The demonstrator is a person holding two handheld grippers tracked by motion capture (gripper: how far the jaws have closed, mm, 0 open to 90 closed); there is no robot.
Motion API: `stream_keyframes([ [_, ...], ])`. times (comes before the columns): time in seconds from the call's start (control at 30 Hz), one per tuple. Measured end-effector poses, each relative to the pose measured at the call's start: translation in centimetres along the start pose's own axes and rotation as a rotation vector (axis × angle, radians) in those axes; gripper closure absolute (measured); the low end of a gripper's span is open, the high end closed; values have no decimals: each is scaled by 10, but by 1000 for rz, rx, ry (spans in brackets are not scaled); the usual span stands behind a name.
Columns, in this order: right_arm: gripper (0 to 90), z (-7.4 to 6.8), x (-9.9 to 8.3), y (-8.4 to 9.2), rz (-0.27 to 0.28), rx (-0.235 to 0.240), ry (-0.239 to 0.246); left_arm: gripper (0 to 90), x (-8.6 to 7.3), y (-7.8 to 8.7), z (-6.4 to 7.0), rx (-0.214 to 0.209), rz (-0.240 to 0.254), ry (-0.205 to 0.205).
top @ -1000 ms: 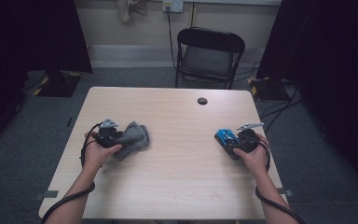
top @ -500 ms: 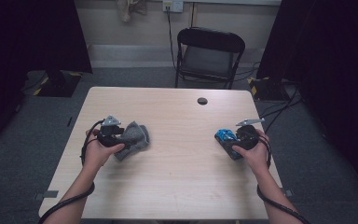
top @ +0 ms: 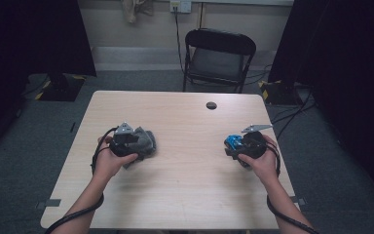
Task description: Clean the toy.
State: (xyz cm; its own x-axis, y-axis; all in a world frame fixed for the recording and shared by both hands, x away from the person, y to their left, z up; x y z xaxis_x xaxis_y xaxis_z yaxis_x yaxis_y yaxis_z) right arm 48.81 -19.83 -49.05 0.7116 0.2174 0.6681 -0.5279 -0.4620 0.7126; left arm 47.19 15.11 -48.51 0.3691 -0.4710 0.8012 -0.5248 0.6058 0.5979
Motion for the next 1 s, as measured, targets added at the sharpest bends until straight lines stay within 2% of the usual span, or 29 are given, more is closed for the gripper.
stream_keyframes([
  [0.27,158,-23,-2,-5,-13,59,25,174,1,-3,18,-32,-5,-24],
  [0.37,158,-27,-3,-7,-15,56,47,172,0,-6,22,-38,-7,-41],
  [0.47,157,-32,-5,-9,-17,80,41,172,-2,-9,27,-53,5,-30],
  [0.57,153,-39,-8,-10,-23,100,53,174,-4,-12,32,-65,4,-36],
  [0.8,153,-50,-13,-15,-23,115,69,169,-3,-12,40,-84,29,-36],
  [1.0,151,-59,-15,-19,-34,122,87,168,-3,-11,48,-103,31,-46],
])
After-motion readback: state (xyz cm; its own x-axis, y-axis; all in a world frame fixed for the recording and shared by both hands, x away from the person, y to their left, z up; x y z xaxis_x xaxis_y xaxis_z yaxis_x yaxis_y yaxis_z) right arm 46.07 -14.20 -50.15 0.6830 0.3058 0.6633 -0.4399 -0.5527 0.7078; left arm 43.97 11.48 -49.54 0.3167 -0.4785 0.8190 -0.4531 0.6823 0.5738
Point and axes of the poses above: each handheld gripper's, and its own axes: y roughly backward along the jaws, x roughly out of its top, z roughly to its right, the point moved 8 cm from there along -y, roughly forward along the jaws, and after that the axes turned 12 degrees about -y, right-handed, at the moved point
